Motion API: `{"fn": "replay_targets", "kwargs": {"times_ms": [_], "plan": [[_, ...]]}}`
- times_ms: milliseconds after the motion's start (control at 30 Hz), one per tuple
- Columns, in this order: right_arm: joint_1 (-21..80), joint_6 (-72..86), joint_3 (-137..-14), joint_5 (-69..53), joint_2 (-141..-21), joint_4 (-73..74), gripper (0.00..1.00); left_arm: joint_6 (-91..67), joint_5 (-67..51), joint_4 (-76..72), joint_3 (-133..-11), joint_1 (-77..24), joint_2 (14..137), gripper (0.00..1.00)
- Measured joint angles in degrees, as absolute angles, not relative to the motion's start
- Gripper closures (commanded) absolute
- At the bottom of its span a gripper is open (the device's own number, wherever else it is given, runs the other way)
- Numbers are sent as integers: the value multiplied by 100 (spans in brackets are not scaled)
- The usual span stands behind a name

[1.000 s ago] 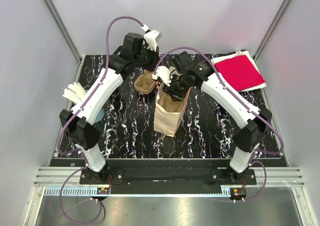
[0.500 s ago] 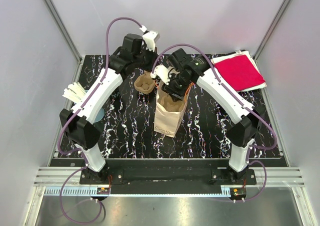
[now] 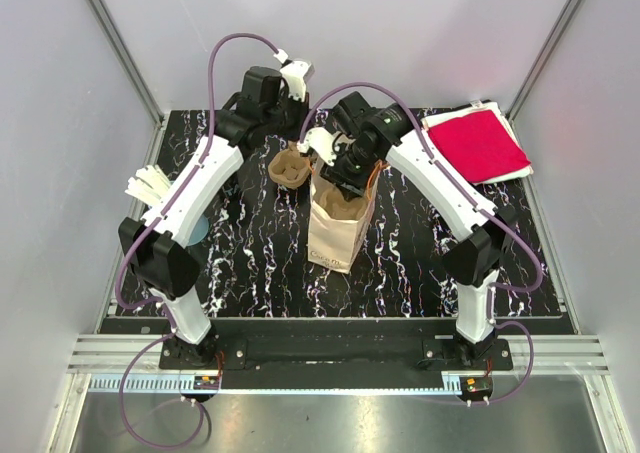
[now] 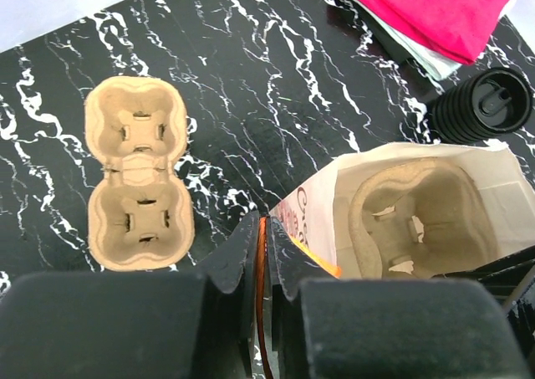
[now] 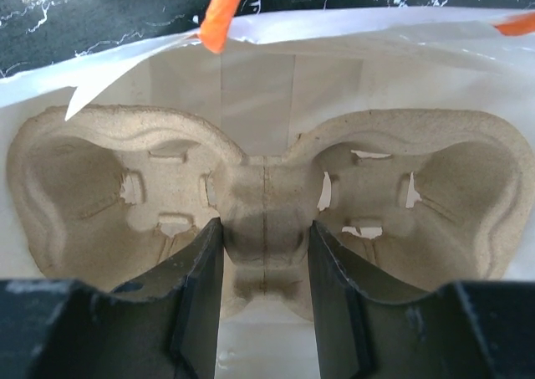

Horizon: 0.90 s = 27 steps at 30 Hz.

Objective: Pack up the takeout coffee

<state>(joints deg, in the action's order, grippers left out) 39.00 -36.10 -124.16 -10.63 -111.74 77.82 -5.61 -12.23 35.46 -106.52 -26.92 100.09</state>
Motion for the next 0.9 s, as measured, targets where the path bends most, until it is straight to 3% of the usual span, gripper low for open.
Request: {"fn": "replay_targets", "kwargs": {"times_ms": [400, 900], "plan": [[3846, -3474, -12663, -952, -11434, 7850, 66, -521, -1194, 3693, -10650, -2633, 10022, 89], [3863, -3387, -12457, -998, -11408, 7736, 52, -486, -1212, 3789, -10650, -2617, 10071, 85]]}}
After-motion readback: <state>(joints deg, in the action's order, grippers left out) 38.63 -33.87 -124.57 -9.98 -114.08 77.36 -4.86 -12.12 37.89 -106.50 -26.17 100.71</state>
